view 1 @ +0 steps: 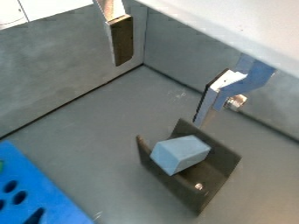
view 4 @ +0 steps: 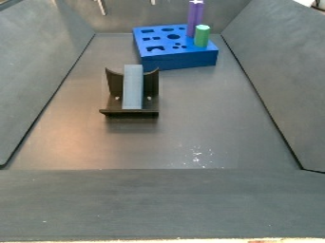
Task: Pick up the rectangle object. Move up. Place the rectangle object on the fixture. Regrasp the rectangle object. Move to above the board. Insert the rectangle object.
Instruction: Regrasp the rectangle object.
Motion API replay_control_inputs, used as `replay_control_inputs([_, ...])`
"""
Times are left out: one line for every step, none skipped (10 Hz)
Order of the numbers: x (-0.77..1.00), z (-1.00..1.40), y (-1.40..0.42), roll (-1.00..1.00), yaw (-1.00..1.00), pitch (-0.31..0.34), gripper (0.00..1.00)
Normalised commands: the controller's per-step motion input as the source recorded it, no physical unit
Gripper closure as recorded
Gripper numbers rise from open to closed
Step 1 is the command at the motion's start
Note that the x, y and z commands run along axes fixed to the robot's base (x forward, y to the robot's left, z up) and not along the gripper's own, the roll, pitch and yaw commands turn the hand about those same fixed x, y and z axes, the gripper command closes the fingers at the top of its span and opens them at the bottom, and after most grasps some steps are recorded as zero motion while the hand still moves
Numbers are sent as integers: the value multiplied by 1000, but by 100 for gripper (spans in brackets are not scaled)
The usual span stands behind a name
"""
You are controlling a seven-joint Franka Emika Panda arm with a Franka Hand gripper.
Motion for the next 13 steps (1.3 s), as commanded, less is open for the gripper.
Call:
replay_control_inputs([-30,2,-19,1000,16,-93,0])
replay_control_inputs([-30,3,-18,1000,16,-94,0])
replay_control_inputs([-28,8,-20,1000,15,-97,0])
replay_control_inputs([-27,11,-20,1000,15,-97,0])
replay_control_inputs([-23,19,-18,1000,14,-96,0])
replay_control_inputs([-22,17,-15,1000,14,-95,0])
replay_control_inputs([-21,14,-25,1000,12,-92,0])
replay_control_inputs([-13,15,-23,1000,12,-91,0])
replay_control_inputs([-6,8,-23,1000,10,-87,0])
replay_control_inputs([-2,7,-20,1000,9,-83,0])
replay_control_inputs([4,1,-28,1000,7,-74,0])
replay_control_inputs([15,-5,-26,1000,5,-68,0])
replay_control_inputs([25,-6,-28,1000,3,-51,0])
